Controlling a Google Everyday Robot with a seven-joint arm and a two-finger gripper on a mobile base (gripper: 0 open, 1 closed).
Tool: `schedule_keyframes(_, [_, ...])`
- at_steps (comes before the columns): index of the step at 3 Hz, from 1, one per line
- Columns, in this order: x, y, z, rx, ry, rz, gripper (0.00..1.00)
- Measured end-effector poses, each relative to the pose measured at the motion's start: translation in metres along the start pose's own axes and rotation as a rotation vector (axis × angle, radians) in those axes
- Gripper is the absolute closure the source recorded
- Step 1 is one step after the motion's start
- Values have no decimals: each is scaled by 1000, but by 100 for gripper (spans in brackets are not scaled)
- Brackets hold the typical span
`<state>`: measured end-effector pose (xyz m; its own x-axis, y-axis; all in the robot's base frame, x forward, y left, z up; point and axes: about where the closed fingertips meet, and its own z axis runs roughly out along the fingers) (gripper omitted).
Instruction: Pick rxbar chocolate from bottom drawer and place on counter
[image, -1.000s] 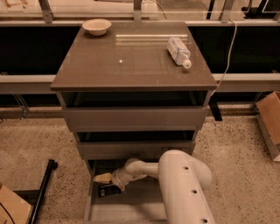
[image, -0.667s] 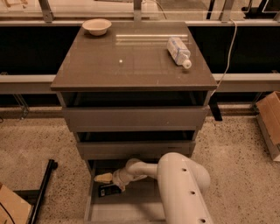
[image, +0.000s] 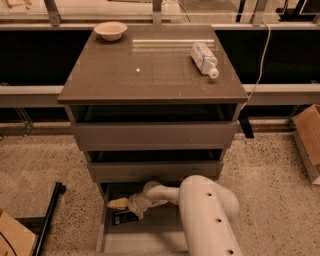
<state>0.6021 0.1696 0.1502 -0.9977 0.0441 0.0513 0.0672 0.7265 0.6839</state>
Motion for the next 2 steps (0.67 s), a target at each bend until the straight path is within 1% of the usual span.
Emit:
schedule_keyframes(1, [0, 0, 3, 1, 8, 3, 18])
schedule_keyframes(2, [0, 0, 3, 1, 8, 3, 42])
